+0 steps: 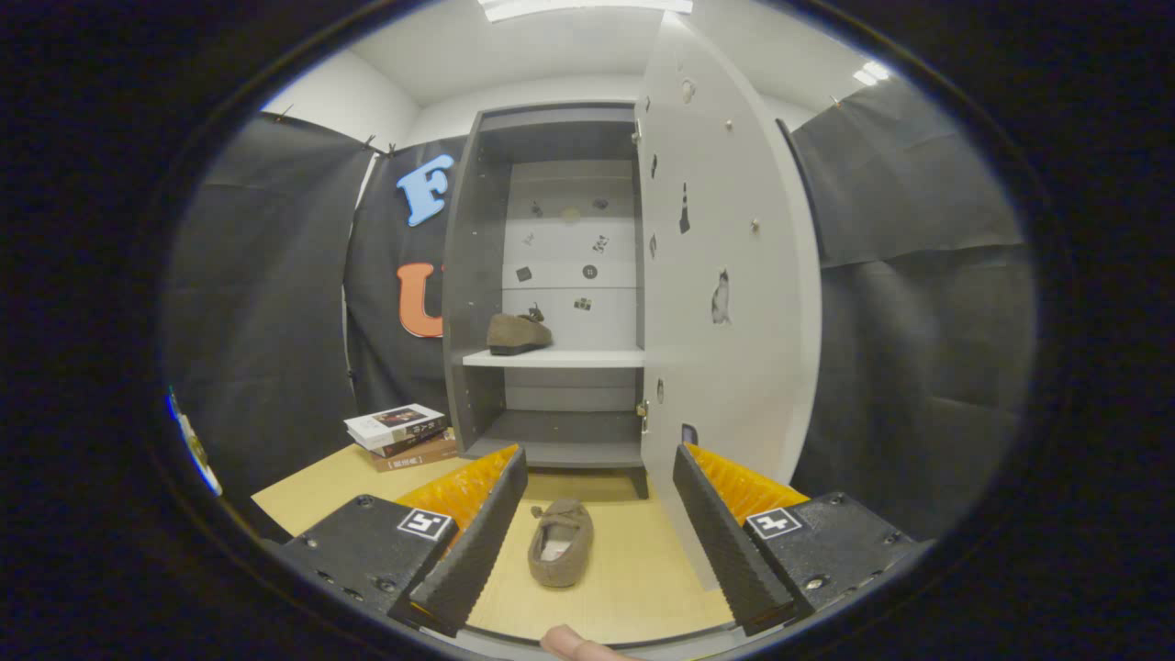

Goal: Open the shoe cabinet door, grab the shoes and put them into the shoe cabinet, then close the shoe cabinet door.

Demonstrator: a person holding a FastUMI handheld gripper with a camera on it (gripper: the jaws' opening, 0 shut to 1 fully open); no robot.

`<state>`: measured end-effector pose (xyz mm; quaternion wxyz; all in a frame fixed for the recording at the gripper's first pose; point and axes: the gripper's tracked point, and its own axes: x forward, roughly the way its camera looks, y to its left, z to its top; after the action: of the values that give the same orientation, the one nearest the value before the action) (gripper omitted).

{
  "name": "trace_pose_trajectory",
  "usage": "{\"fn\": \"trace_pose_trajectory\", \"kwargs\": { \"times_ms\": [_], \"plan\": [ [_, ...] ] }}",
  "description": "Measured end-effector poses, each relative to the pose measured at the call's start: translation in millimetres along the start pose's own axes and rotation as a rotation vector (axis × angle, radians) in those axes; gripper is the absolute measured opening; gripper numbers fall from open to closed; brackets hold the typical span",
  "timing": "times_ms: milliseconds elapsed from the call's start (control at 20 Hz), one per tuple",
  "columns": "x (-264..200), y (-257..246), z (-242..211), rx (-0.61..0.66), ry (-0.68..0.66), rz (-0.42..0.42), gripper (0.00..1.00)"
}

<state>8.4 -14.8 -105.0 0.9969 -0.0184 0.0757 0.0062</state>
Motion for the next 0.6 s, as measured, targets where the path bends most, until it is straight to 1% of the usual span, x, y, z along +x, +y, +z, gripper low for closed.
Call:
{"fn": "trace_pose_trajectory", "kwargs": {
  "times_ms": [150,250,350,600],
  "plan": [
    [31.2,13.2,-30.7,0.042,0.023,0.020,1.00],
    [53.0,23.1,-56.3,0.060,0.065,0.037,1.00],
    [74.4,30.5,-85.9,0.053,0.128,0.044,1.00],
    [121.9,57.5,-151.0,0.031,0.233,0.060,1.00]
  ]
}}
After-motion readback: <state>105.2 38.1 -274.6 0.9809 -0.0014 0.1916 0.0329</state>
